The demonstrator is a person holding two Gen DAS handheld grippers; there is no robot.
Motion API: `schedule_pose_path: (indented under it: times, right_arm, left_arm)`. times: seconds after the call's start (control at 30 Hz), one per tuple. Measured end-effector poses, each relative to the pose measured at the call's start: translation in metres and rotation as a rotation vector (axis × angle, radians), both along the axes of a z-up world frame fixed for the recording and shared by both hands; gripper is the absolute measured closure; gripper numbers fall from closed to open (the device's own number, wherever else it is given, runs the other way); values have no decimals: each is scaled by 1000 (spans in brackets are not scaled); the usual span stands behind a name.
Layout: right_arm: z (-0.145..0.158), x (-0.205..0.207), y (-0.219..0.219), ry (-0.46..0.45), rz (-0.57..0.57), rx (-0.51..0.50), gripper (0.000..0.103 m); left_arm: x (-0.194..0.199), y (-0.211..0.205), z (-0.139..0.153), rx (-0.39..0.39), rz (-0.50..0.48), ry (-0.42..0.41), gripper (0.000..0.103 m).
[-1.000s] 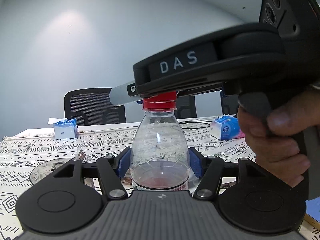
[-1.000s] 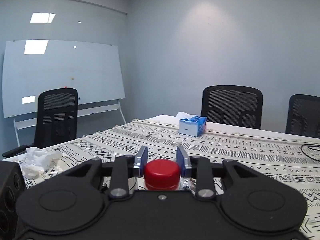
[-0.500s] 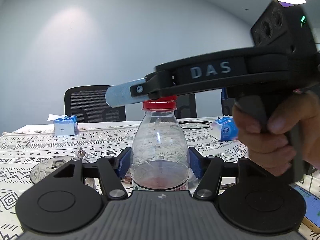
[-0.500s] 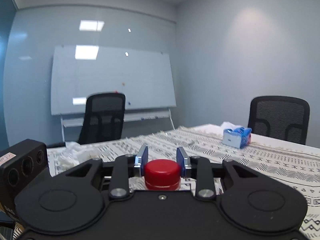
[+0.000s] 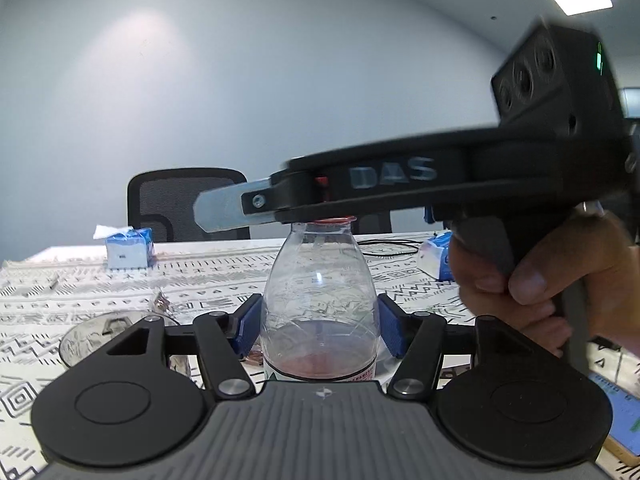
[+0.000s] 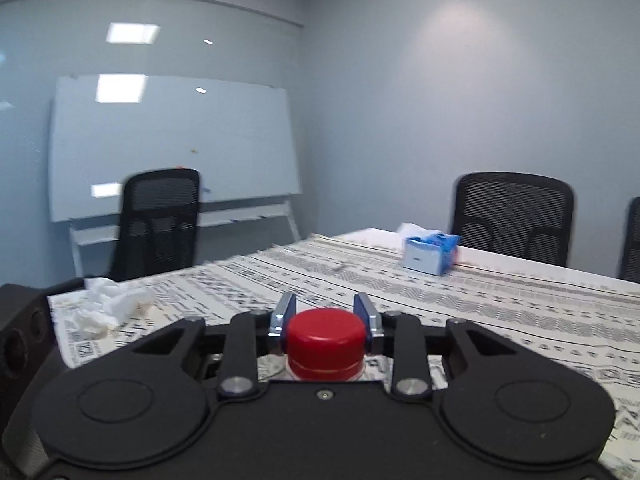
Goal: Unscrew bottle cap and pour
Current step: 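Regrip the red cap with the right tool and twist it further, then twist the red cap with the right tool while the left tool holds the bottle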
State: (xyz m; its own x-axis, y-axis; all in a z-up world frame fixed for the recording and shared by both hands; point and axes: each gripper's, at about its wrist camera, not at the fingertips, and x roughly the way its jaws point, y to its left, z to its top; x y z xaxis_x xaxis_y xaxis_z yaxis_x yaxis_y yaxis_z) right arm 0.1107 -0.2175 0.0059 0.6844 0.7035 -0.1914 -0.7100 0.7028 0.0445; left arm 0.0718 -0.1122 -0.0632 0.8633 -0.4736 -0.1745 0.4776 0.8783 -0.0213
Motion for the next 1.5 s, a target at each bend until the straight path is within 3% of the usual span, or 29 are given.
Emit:
schedule_pose_path:
  times: [0.13,0.27,0.37,0.53,0.73,0.97,1.3,1.37,1.5]
  right_arm:
    - [-5,9,-10,-26,110,40,69]
    - [10,-4,10,-7,-25,-57,67]
    - [17,-19,25,-35,-151,-110,59]
    - [18,-20,36,7,-282,-111,70]
    - [14,-18,30,-11,-223,-111,70]
    - [10,-23,34,-41,-246,-114,71]
    - [9,-4,9,-24,-30,-35,75]
    - [11,-4,9,-27,-29,-25,79]
    - [13,-18,20,-46,-131,-70,68]
  left_arm:
    - [3,3,0,-11,2,4,46]
    - [2,2,-1,-3,11,-3,46]
    - [0,-3,-2,20,18,-22,46]
    - [0,-4,-2,21,30,-22,45]
    - [-1,-6,-2,28,29,-26,45]
    - [0,-5,-2,21,30,-23,46]
    - [-1,-5,-2,24,2,-28,46]
    - [-2,-6,-3,27,5,-31,46]
    - [2,-3,-3,12,12,-18,46]
